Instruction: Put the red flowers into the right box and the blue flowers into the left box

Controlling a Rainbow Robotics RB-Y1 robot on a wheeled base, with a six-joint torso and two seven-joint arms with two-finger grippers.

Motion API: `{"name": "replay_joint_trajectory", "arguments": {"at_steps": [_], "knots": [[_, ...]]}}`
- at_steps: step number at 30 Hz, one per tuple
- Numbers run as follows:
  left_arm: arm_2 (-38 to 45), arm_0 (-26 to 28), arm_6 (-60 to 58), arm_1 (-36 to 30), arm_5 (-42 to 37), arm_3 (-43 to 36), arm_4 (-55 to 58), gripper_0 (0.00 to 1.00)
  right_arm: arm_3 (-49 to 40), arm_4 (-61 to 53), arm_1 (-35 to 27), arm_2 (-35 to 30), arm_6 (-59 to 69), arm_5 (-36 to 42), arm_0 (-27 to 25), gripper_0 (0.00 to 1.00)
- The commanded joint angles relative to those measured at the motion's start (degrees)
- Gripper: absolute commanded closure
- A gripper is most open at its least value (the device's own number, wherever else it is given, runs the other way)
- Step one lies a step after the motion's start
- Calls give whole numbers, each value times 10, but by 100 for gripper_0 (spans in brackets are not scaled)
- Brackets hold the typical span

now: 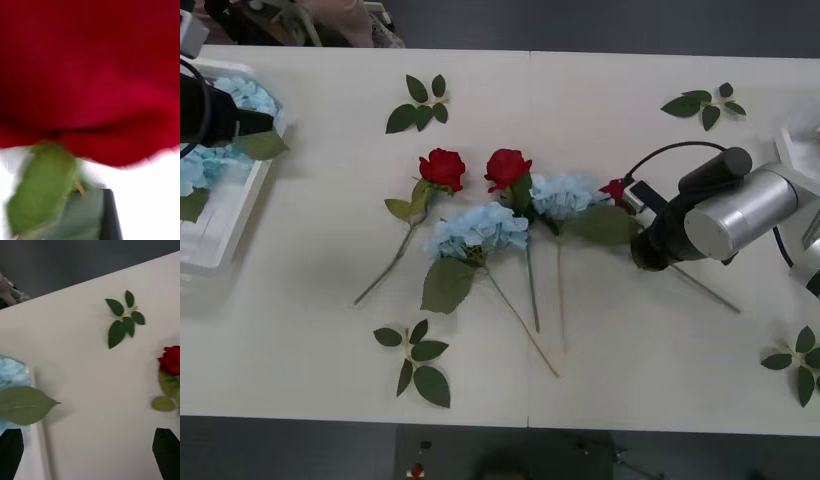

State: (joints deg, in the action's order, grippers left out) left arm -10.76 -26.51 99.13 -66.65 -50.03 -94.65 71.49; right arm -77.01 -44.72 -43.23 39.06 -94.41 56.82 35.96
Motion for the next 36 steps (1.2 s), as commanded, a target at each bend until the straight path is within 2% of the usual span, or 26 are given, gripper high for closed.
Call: {"name": "replay_joint_trajectory", "arguments": {"at_steps": [1,4,7,13,19,23,27,30,32,34,36], "knots": [[-2,-20,35,78,-97,-37,-7,0,14,9,-1,7,34,-2,5,100],[-8,-16,35,149,-133,-33,-35,0,14,5,-6,1,40,-2,13,100],[-20,-14,38,205,-132,-20,-110,0,14,-8,-15,-28,43,3,20,100],[-67,-27,37,294,-113,3,-224,0,14,-65,-49,-187,41,88,41,100],[-157,-76,39,319,-65,78,-282,0,15,-45,-106,-353,37,218,53,100],[-207,-108,38,319,-35,128,-291,0,34,-5,-144,-390,35,245,53,100],[-233,-128,40,321,7,173,-298,0,85,75,-163,-391,32,202,53,100],[-251,-145,40,327,19,200,-305,5,128,105,-163,-378,29,138,53,100],[-252,-155,41,339,19,220,-312,12,156,114,-162,-358,28,86,53,100],[-252,-161,41,354,25,241,-336,33,195,133,-158,-326,32,10,54,100],[-252,-162,39,367,39,255,-368,46,225,143,-156,-303,34,-44,54,100]]}}
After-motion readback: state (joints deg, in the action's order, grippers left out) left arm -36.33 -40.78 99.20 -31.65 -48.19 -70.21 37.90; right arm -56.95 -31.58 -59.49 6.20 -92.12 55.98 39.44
